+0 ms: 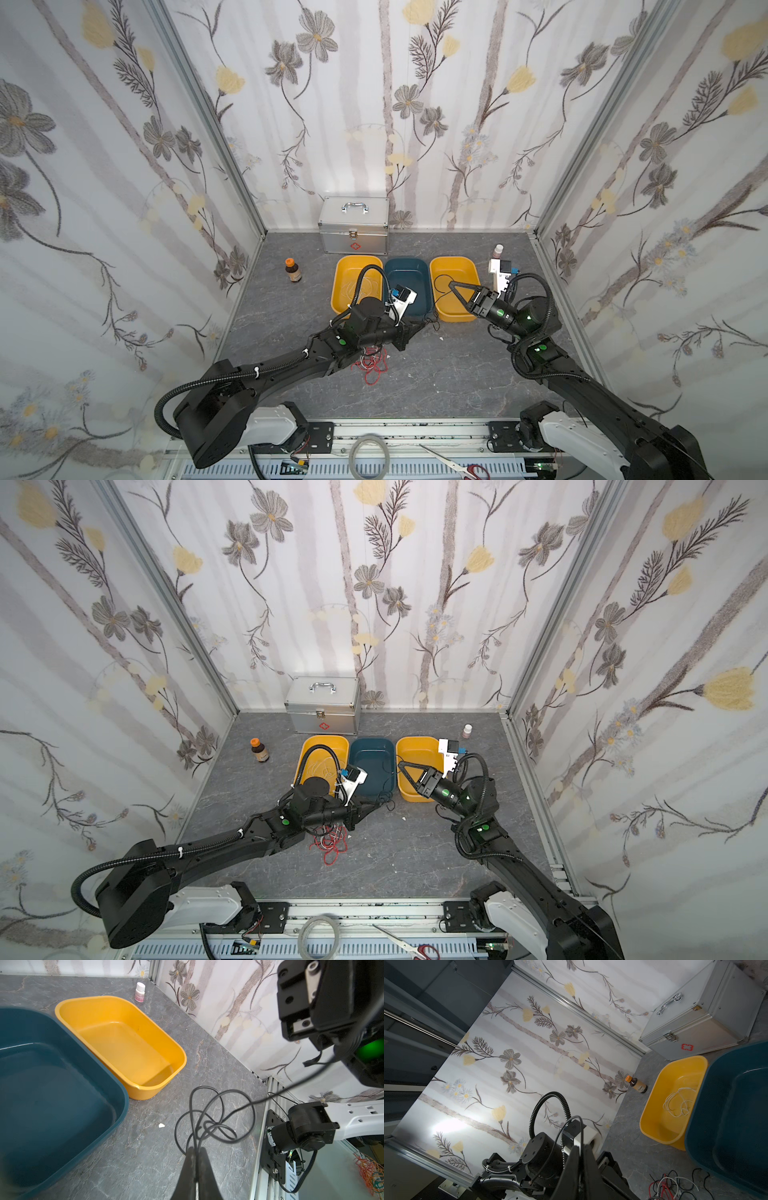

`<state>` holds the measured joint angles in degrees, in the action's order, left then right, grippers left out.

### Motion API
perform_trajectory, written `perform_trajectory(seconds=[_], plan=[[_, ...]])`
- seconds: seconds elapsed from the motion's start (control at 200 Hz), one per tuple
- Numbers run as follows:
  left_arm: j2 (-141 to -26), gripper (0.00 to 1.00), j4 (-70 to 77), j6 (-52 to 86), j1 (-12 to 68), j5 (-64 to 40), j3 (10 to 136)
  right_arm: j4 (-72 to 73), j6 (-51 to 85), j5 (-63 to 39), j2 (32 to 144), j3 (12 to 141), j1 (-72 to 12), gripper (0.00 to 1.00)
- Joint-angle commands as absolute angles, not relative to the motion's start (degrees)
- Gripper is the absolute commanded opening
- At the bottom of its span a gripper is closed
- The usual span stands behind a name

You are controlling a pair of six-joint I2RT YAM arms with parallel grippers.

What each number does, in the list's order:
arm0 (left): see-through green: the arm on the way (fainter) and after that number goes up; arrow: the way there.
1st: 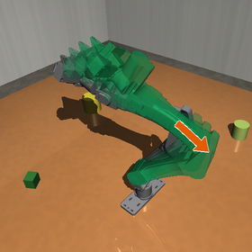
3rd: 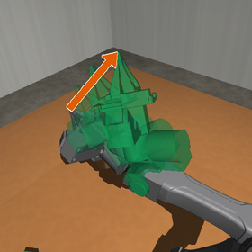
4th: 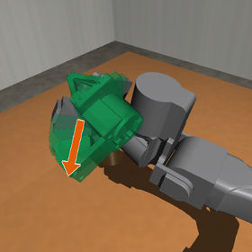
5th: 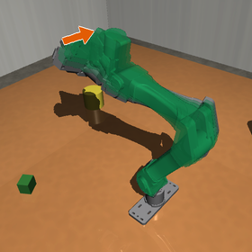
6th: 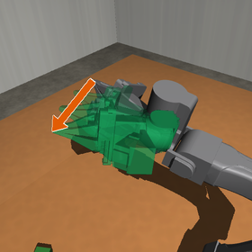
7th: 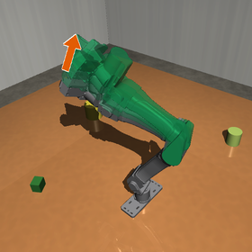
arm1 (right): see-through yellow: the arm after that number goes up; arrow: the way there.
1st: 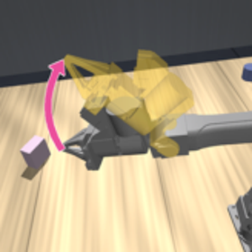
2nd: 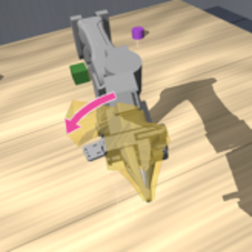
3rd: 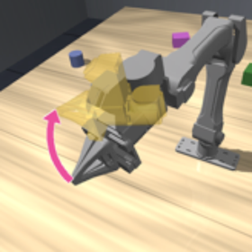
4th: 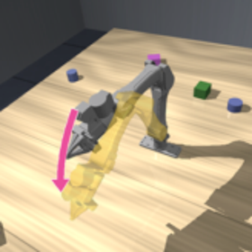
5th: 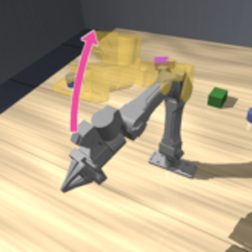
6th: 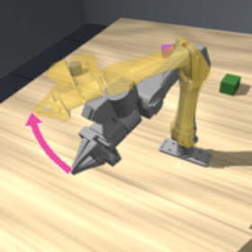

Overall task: Untangle and sort cables by color
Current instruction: Straighten the cable.

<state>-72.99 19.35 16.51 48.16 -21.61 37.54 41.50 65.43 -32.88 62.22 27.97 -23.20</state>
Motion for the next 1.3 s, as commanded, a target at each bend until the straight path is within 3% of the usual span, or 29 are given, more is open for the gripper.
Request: perform_trajectory(seconds=[0.0,0.235,0.849,1.109,1.299], plan=[[-71.1,0.00,18.4,16.7,48.1,-20.1,35.9,31.1,59.5,-25.6,59.6,28.3,-21.8,0.09],[-68.5,0.00,17.1,17.7,48.0,-20.1,33.5,18.4,53.2,-13.5,54.4,28.7,-18.6,0.09],[-63.2,0.00,8.1,17.9,46.9,-15.1,31.4,3.8,42.6,-1.4,50.5,30.0,-12.7,0.10],[-63.7,0.00,9.1,18.5,46.9,-16.4,31.3,9.7,42.7,-13.5,55.7,29.5,-13.2,0.09],[-64.3,0.00,10.3,19.3,46.9,-17.1,31.3,13.8,41.5,-19.4,60.9,30.6,-18.4,0.09]])
